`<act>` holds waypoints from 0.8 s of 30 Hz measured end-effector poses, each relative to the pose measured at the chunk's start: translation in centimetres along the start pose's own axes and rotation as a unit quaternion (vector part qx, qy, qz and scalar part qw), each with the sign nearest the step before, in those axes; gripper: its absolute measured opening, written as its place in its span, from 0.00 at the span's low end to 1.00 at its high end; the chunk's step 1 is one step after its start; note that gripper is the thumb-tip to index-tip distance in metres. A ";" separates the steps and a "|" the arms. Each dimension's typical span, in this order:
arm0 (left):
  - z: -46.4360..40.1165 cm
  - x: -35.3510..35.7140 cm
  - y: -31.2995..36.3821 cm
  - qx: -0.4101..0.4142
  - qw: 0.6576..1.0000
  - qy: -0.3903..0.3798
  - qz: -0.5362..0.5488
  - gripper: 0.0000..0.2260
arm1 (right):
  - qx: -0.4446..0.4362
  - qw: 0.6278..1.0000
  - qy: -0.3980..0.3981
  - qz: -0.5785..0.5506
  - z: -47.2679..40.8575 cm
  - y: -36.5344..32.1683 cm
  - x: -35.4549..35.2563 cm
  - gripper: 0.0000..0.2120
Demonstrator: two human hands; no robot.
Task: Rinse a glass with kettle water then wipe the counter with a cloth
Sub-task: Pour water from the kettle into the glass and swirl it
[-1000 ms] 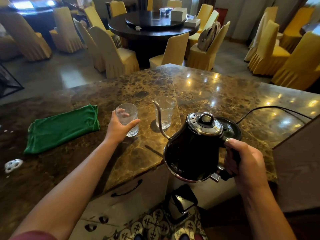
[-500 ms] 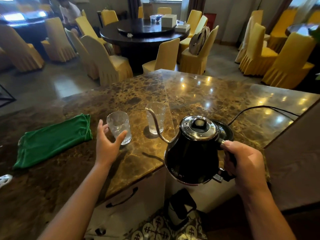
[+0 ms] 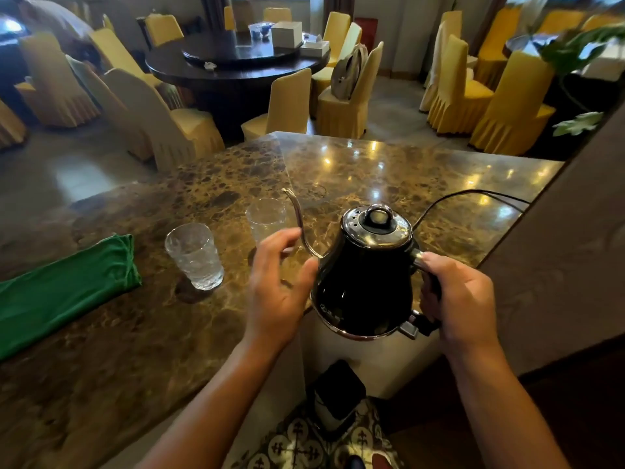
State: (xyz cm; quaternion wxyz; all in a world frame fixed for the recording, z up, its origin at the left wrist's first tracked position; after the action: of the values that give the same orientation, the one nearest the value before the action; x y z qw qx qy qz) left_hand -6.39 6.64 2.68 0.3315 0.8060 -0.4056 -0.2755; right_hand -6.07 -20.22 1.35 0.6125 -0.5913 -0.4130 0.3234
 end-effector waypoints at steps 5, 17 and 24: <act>-2.7 8.3 3.4 -0.052 0.988 -0.129 0.066 0.25 | -0.031 0.999 0.008 0.015 -0.6 -1.1 -0.4 0.25; -6.2 16.3 3.5 -0.044 0.981 -0.133 0.136 0.17 | -0.117 0.988 0.089 0.054 -5.9 -2.4 -2.5 0.28; -7.3 21.4 0.9 -0.079 0.974 -0.156 0.141 0.16 | -0.117 0.979 0.147 0.074 -9.5 -0.1 -3.3 0.21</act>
State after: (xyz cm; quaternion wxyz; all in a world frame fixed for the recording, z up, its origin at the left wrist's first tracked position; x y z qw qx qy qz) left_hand 9.47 -9.36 4.16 0.3617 0.6593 -0.5387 -0.3798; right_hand 0.82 -27.51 1.42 0.5676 -0.7287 -0.3084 0.2271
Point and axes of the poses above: each hand's wrist, its own z-axis away from the middle knuckle, its own x-axis out of the palm, y = z × x, the point moved 10 cm from there along -z, towards the middle knuckle, and after that the axes turned 12 degrees about y, right-handed, at the moved point
